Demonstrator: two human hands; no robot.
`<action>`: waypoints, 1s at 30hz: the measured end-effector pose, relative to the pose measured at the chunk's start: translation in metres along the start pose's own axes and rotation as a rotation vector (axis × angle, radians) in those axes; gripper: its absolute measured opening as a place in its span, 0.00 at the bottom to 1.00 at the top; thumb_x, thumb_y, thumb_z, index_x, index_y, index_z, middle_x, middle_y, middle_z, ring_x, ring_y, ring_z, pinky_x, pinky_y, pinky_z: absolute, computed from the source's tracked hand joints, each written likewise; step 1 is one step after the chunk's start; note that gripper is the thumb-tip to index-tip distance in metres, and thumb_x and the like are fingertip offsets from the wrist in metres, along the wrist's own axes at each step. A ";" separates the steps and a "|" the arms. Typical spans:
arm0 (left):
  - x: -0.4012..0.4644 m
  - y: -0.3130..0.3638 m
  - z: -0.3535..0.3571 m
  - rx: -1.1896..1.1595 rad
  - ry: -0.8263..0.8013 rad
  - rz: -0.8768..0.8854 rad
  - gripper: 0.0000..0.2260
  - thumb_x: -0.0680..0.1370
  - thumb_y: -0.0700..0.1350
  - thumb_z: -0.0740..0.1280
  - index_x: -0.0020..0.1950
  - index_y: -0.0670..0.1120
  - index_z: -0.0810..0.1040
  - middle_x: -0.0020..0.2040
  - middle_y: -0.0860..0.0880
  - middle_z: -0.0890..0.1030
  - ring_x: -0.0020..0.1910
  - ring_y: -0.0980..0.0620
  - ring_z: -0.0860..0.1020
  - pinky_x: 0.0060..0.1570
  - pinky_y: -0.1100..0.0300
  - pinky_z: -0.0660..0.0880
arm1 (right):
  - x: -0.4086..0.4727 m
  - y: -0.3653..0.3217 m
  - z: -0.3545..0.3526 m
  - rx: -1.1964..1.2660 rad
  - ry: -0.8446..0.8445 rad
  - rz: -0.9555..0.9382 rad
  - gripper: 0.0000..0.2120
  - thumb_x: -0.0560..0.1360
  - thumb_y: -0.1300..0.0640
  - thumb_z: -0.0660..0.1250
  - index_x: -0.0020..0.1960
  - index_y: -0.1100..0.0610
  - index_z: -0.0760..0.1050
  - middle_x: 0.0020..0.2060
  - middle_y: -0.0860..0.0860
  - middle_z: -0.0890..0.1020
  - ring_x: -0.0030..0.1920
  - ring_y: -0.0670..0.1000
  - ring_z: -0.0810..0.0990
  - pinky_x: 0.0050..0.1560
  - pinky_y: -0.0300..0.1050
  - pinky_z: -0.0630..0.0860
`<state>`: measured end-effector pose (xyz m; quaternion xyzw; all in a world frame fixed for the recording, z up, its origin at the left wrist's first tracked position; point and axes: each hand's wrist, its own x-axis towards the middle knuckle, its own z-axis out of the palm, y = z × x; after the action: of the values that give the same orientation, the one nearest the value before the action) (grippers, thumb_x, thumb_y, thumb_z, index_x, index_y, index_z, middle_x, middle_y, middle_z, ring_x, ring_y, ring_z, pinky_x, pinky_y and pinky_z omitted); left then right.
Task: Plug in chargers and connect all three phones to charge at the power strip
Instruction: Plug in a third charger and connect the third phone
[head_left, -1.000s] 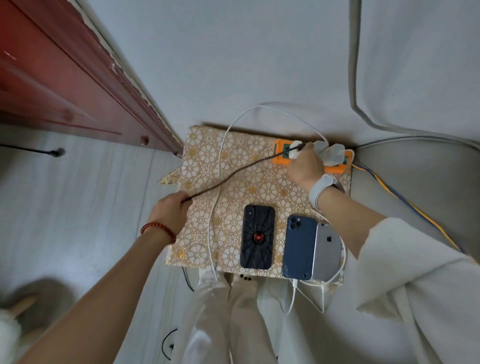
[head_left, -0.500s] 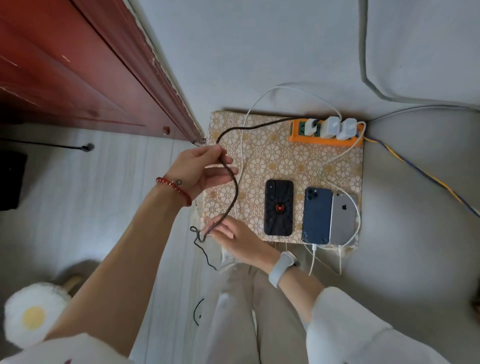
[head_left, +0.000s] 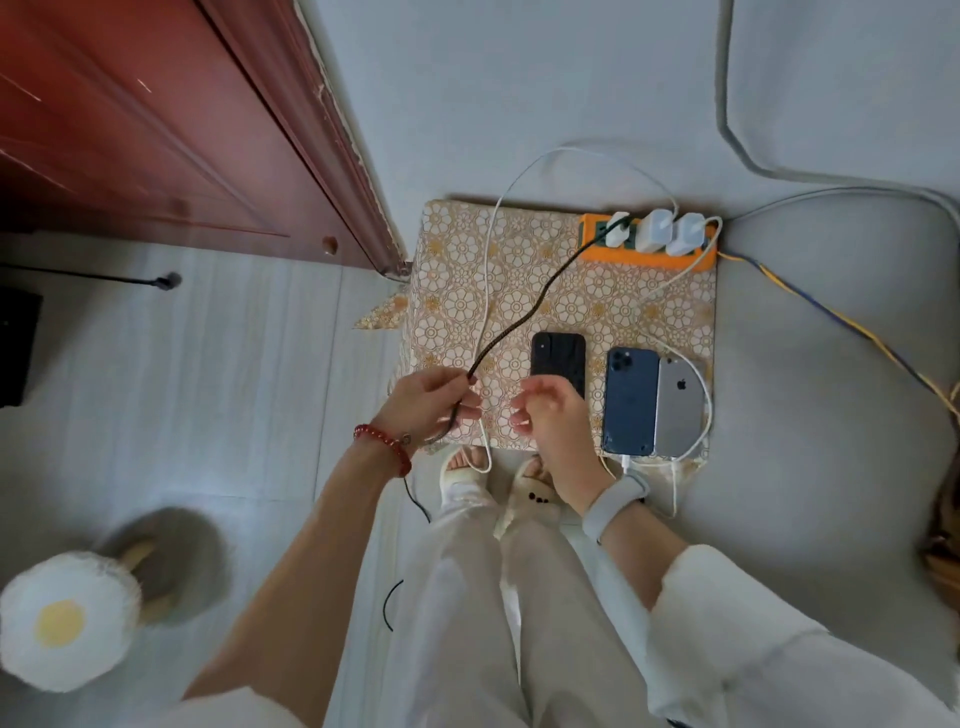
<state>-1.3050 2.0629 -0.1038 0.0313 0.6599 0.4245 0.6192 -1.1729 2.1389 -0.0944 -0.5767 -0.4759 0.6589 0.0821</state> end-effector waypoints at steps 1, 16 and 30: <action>-0.002 0.001 -0.003 0.128 0.013 0.015 0.06 0.75 0.40 0.63 0.50 0.41 0.77 0.35 0.51 0.83 0.37 0.55 0.81 0.36 0.67 0.74 | -0.001 0.003 -0.001 0.070 0.010 0.060 0.10 0.76 0.68 0.55 0.49 0.59 0.73 0.38 0.52 0.77 0.35 0.47 0.74 0.34 0.33 0.74; -0.068 -0.108 0.002 0.459 0.143 -0.221 0.11 0.76 0.43 0.61 0.37 0.42 0.77 0.36 0.43 0.82 0.42 0.44 0.79 0.51 0.50 0.77 | 0.031 -0.055 -0.068 0.683 -0.193 0.045 0.08 0.78 0.56 0.58 0.51 0.57 0.74 0.40 0.51 0.84 0.49 0.53 0.82 0.48 0.45 0.79; -0.094 0.006 0.030 -1.036 0.255 0.308 0.20 0.79 0.48 0.55 0.32 0.44 0.77 0.31 0.50 0.83 0.38 0.53 0.83 0.33 0.63 0.80 | -0.064 0.042 -0.088 -0.794 -0.884 -0.136 0.12 0.79 0.59 0.54 0.44 0.60 0.74 0.41 0.58 0.80 0.34 0.45 0.78 0.36 0.37 0.74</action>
<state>-1.2606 2.0287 -0.0221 -0.2328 0.4221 0.7797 0.3996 -1.0600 2.1208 -0.0709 -0.2025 -0.7108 0.6013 -0.3035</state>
